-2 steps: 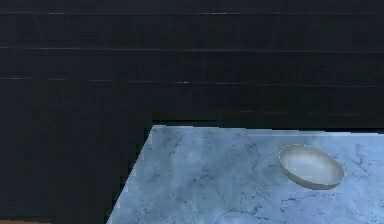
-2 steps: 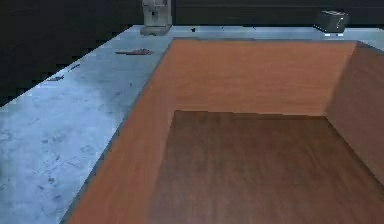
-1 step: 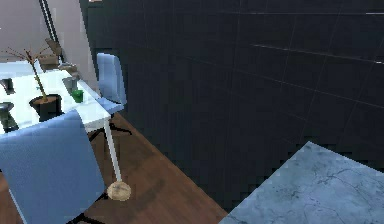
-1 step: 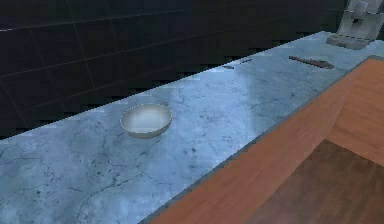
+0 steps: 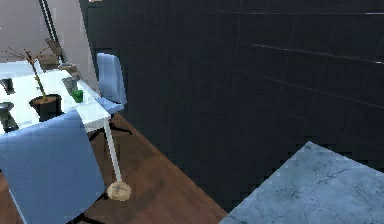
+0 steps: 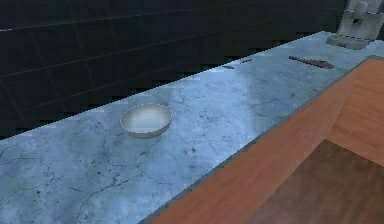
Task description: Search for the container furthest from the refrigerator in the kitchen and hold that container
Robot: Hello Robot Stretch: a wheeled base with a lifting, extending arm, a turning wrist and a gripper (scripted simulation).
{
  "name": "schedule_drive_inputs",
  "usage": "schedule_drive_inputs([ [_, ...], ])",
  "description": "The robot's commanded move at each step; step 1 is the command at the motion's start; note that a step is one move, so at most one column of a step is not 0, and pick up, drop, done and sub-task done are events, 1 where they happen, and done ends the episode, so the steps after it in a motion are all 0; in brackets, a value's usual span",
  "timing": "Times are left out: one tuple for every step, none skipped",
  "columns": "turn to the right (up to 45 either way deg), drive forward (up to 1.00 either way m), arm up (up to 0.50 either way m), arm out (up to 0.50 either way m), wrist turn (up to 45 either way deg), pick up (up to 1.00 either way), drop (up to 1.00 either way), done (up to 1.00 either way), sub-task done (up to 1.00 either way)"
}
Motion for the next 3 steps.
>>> schedule_drive_inputs([
  [0.0, 0.0, 0.38, 0.0, 0.0, 0.0, 0.0, 0.0, 0.0],
  [0.0, 0.0, 0.0, 0.28, 0.0, 0.0, 0.0, 0.0, 0.0],
  [0.0, 0.0, 0.0, 0.0, 45.0, 0.0, 0.0, 0.0, 0.0],
])
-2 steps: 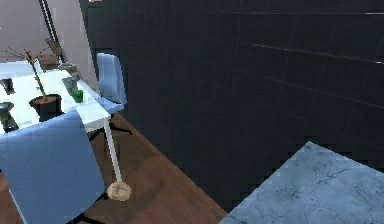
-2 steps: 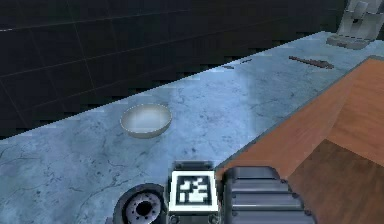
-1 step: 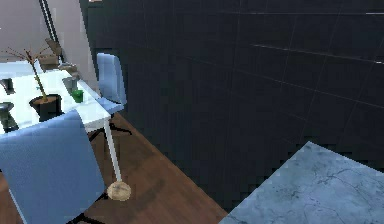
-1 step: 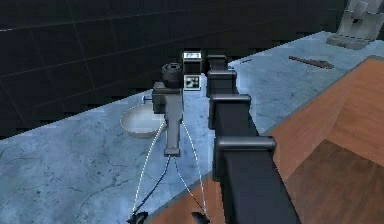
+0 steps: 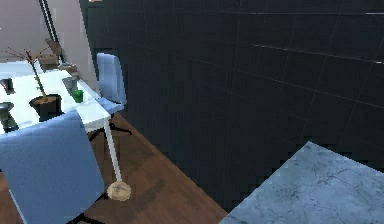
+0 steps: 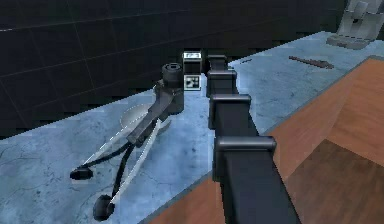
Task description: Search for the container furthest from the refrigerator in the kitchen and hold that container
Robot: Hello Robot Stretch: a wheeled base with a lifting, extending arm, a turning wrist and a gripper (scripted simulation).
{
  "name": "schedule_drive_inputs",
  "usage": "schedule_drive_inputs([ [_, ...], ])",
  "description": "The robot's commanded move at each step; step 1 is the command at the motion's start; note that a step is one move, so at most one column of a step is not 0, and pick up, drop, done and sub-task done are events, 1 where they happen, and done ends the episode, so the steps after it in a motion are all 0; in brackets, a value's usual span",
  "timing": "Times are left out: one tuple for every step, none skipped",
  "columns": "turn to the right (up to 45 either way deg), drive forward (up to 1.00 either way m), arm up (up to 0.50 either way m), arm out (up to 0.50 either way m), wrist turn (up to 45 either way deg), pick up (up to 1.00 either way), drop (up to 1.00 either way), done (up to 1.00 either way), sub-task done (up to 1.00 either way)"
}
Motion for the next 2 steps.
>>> schedule_drive_inputs([
  [0.0, 0.0, 0.0, 0.0, 45.0, 0.0, 0.0, 0.0, 0.0],
  [0.0, 0.0, 0.0, 0.0, 45.0, 0.0, 0.0, 0.0, 0.0],
])
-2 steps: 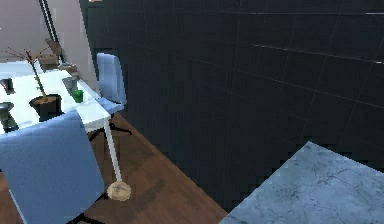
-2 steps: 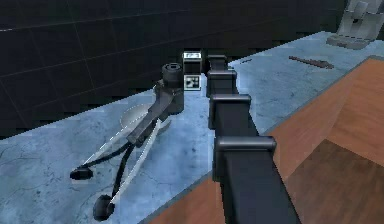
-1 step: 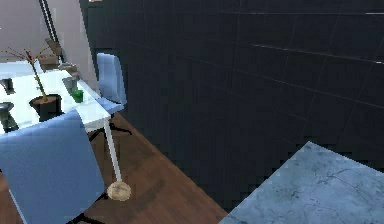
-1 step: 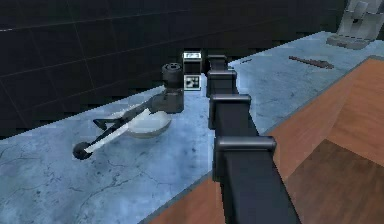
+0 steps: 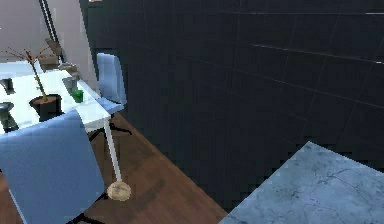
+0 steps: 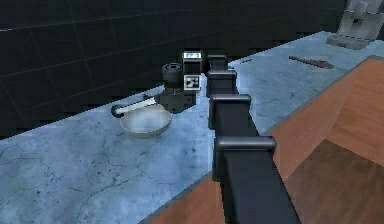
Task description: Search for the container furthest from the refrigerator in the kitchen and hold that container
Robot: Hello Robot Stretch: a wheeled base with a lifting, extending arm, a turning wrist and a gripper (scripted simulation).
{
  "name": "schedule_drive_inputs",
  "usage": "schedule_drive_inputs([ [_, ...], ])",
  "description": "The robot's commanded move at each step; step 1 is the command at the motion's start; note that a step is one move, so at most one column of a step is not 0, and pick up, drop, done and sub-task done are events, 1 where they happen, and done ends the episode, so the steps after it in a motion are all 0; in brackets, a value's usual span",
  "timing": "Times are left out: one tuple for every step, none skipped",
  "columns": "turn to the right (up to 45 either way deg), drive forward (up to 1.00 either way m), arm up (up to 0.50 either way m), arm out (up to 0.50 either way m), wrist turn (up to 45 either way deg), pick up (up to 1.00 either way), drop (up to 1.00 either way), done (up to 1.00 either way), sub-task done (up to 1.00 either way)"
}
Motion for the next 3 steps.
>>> schedule_drive_inputs([
  [0.0, 0.0, 0.0, 0.0, 9.0, 0.0, 0.0, 0.0, 0.0],
  [0.0, 0.0, -0.12, 0.0, 0.0, 0.0, 0.0, 0.0, 0.0],
  [0.0, 0.0, 0.0, 0.0, 0.0, 1.0, 0.0, 0.0, 0.0],
])
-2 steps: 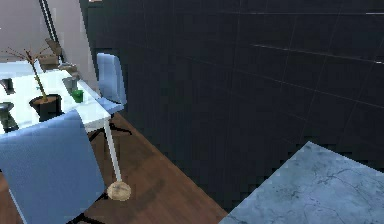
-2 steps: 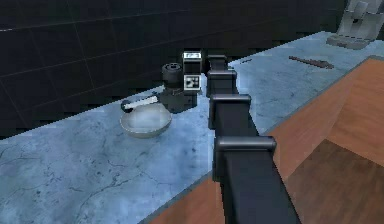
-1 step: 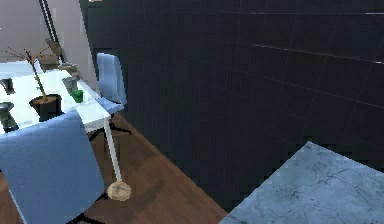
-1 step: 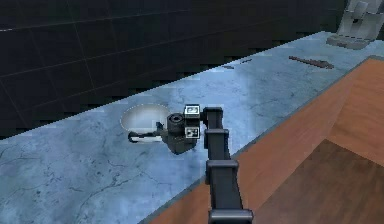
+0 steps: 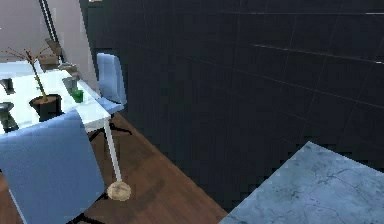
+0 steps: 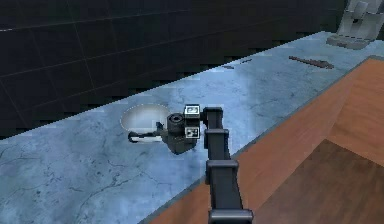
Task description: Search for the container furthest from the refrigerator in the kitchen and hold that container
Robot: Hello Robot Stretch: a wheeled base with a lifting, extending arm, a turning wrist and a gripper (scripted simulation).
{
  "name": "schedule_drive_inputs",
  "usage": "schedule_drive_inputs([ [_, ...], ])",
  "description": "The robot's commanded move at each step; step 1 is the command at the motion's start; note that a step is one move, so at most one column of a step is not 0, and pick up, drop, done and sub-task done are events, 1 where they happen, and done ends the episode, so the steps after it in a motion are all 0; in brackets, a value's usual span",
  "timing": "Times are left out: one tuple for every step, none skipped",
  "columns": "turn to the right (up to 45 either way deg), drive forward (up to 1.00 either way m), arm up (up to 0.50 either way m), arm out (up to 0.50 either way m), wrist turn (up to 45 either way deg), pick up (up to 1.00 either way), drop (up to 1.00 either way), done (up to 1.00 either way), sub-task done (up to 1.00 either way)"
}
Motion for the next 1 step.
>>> schedule_drive_inputs([
  [0.0, 0.0, 0.1, 0.0, 0.0, 0.0, 0.0, 0.0, 0.0],
])
